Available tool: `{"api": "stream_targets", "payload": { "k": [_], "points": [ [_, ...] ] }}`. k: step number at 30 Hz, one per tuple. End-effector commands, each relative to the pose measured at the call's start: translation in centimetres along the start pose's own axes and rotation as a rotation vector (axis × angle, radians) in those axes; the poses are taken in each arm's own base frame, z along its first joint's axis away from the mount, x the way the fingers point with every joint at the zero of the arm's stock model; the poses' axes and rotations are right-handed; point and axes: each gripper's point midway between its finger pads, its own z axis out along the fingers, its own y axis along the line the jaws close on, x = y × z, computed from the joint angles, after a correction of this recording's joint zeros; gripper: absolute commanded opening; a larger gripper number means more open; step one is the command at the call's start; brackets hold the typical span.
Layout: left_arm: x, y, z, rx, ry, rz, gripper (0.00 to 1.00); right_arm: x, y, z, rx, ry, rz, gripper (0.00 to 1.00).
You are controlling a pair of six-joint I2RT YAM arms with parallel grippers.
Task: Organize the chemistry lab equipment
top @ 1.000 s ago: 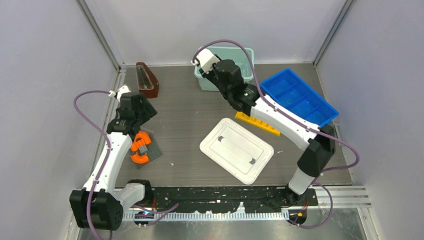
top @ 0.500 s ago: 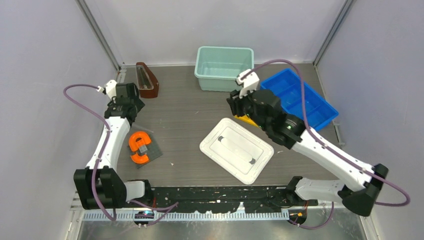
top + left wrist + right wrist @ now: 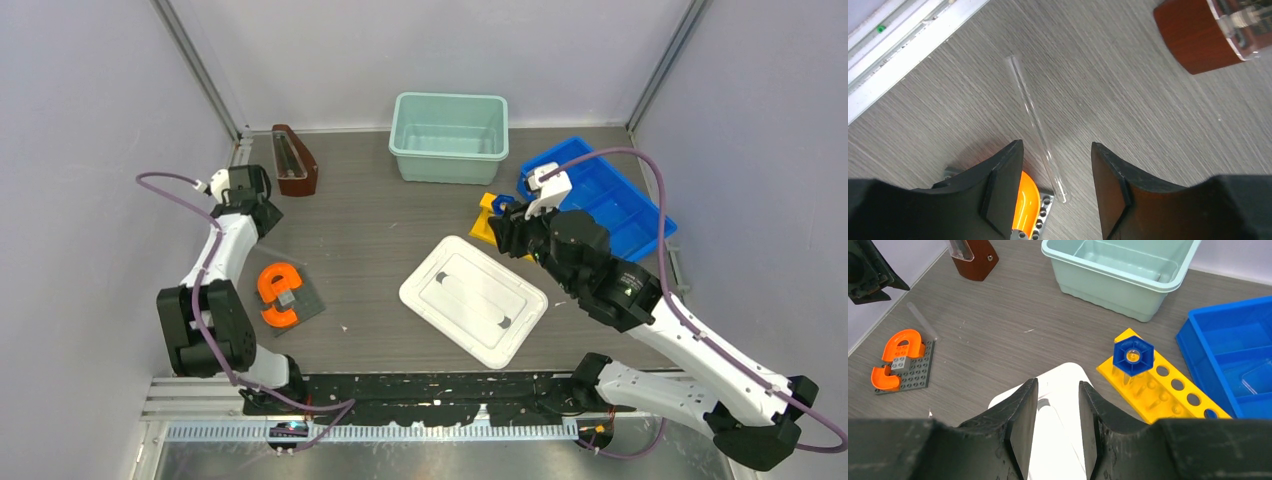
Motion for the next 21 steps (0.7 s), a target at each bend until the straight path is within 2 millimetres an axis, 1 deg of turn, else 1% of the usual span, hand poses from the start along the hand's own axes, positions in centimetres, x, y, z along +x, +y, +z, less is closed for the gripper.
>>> {"api": "stream_targets", "payload": {
  "k": [1, 6, 9, 13, 16, 21],
  "points": [
    [-0.6, -0.4, 2.1, 0.005, 0.01, -0.062, 0.54, -0.6, 0.2, -0.2, -0.003, -0.02, 0.054, 0.42],
    [0.4, 0.3, 4.5, -0.036, 0.043, -0.091, 0.52, -0.8, 0.4, -0.2, -0.004, -0.012, 0.068, 0.42],
    [0.6, 0.6, 5.8, -0.058, 0.065, -0.088, 0.52, -0.8, 0.6, -0.3, -0.018, -0.007, 0.069, 0.43],
    [0.3, 1.0, 7.0, -0.082, 0.076, -0.096, 0.52, -0.5, 0.3, -0.3, 0.003, 0.008, 0.057, 0.44],
    [0.7, 1.1, 7.8, -0.086, 0.099, -0.106, 0.52, -0.6, 0.2, -0.3, 0.006, 0.009, 0.057, 0.44],
    [1.1, 2.0, 8.7, -0.1, 0.121, -0.142, 0.52, -0.6, 0.4, -0.3, 0.0, 0.012, 0.061, 0.44]
  ]
}}
